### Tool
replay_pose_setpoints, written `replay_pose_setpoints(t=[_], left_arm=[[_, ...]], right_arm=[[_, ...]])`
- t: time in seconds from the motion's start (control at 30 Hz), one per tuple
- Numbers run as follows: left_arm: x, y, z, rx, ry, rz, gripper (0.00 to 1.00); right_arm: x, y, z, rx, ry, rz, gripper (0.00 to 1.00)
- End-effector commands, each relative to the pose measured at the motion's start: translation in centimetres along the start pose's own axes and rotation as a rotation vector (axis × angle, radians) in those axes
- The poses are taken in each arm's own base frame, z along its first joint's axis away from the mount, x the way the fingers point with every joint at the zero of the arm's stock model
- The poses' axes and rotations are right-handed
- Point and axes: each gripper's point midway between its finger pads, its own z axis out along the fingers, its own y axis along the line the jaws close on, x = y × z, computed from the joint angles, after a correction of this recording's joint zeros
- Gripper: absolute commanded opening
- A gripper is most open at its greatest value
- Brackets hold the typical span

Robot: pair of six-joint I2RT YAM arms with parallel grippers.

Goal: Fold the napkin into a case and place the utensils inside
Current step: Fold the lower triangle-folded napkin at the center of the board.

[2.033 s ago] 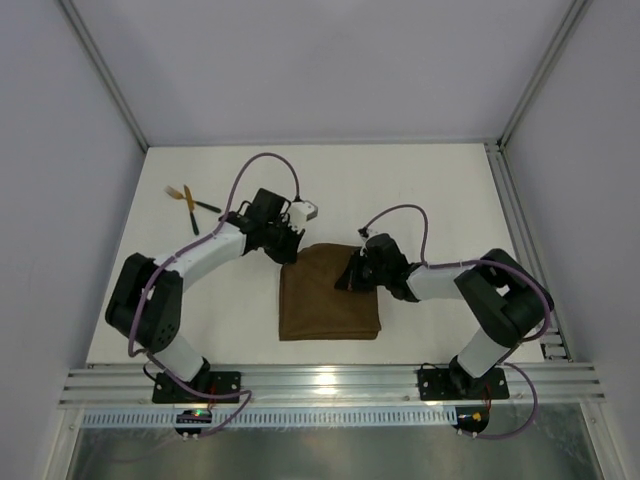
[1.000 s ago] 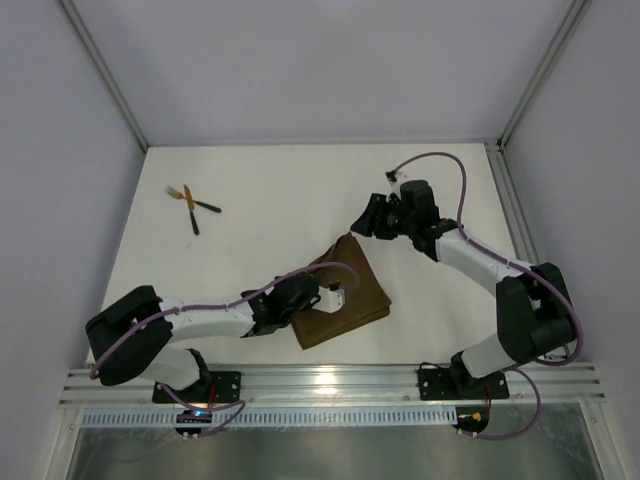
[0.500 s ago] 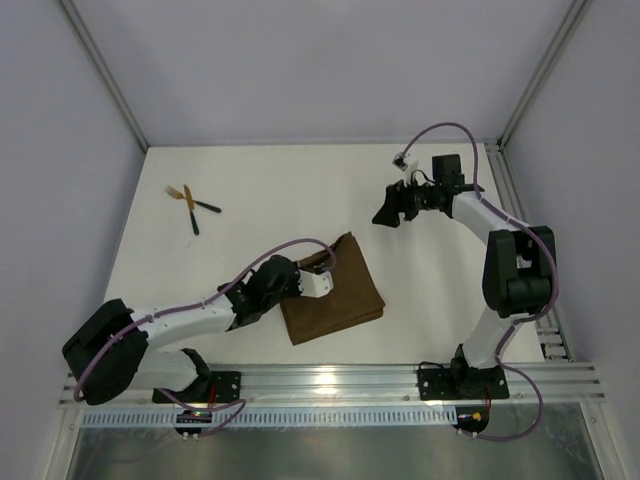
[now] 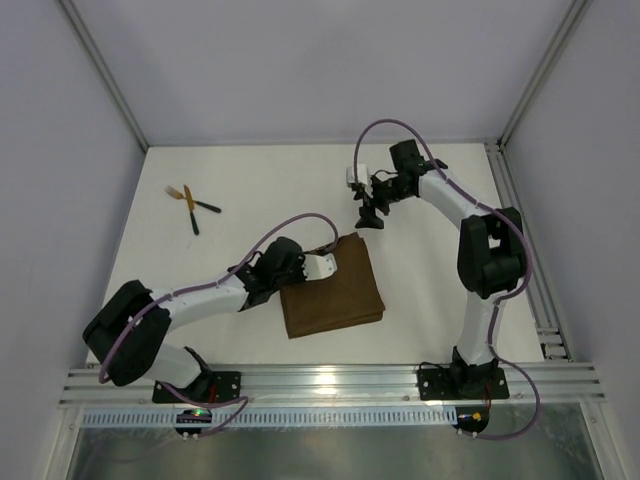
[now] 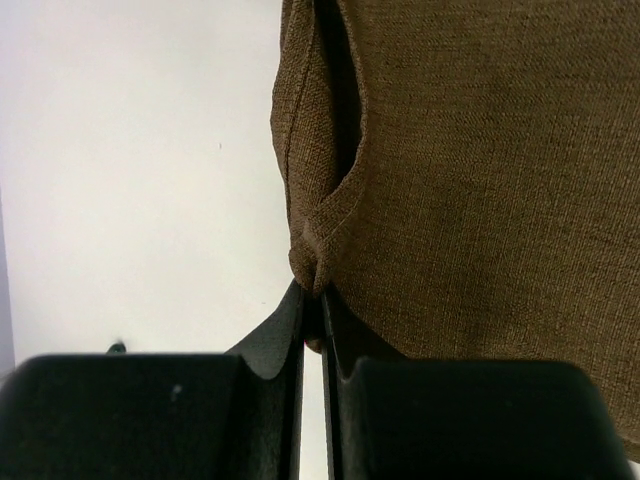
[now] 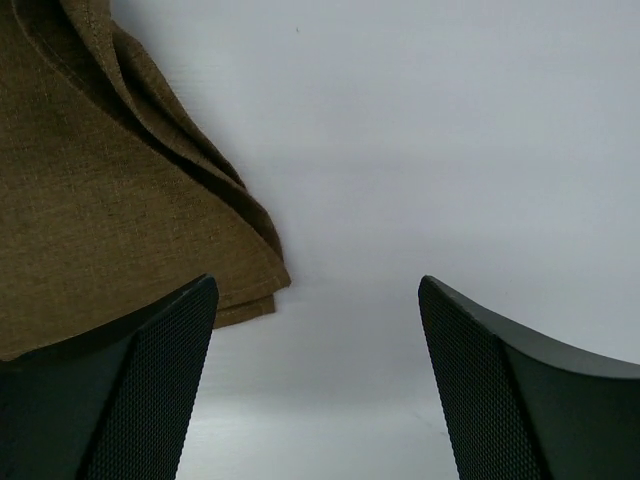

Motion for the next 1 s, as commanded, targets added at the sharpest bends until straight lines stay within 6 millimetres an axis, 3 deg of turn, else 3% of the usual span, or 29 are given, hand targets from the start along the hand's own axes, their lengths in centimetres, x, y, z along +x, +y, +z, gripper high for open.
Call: replay_pose_setpoints(t=[0.0,0.03,0.07,0.13,0.2,0.33,0.43,0.5,0.57,0.8,0.97], left_arm=[[-2.1,1.4,0.2,-0.009,-0.046,-0.055,0.00],[-2.5,1.5,0.2,-0.006,-0.055,-0.065,0.00],[-2.1,1.2,0.2,0.008,-0.038,-0.069,0.00],[-2.6,1.3,0.0,0.010,-0.045,-0.092,0.00],[-3.0,1.3,0.0,0.022,-0.052,-0.099,0.00],[-3.1,1.0,0.2,0.040,-0.057,-0.095,0.00],[-3.1,0.8,0.4,0.045,-0.059,-0.087,0.00],[-3.2,0.8,0.4,0.046,-0.066,-0.087,0.00],[-3.4,0.9,0.4,0.042,-0.070,-0.089,0.00],[-3.5,1.0,0.5,0.035,-0.080,-0.099,0.00],[-3.3,1.0,0.4,0.032,-0.076,-0.096,0.00]], right_arm=[[0.6,-0.2,1.8,-0.099,0.074,-0.122,0.86],[0.7,-0.4,2.1,-0.109,0.086,-0.116,0.86],[2.4,-0.3,2.9,-0.141,0.127,-0.063,0.86],[2.3,-0.1,2.3,-0.188,0.174,-0.003,0.86],[4.1,1.7,2.2,-0.246,0.236,0.062,0.86],[5.1,4.1,2.0,-0.259,0.292,0.124,0.87],[6.1,3.7,2.8,-0.209,0.354,0.155,0.87],[5.7,2.3,3.4,-0.162,0.345,0.184,0.87],[5.5,2.3,4.2,-0.184,0.339,0.233,0.87],[7.8,3.6,6.3,-0.216,0.434,0.251,0.87],[8.8,4.3,6.3,-0.231,0.466,0.273,0.83]])
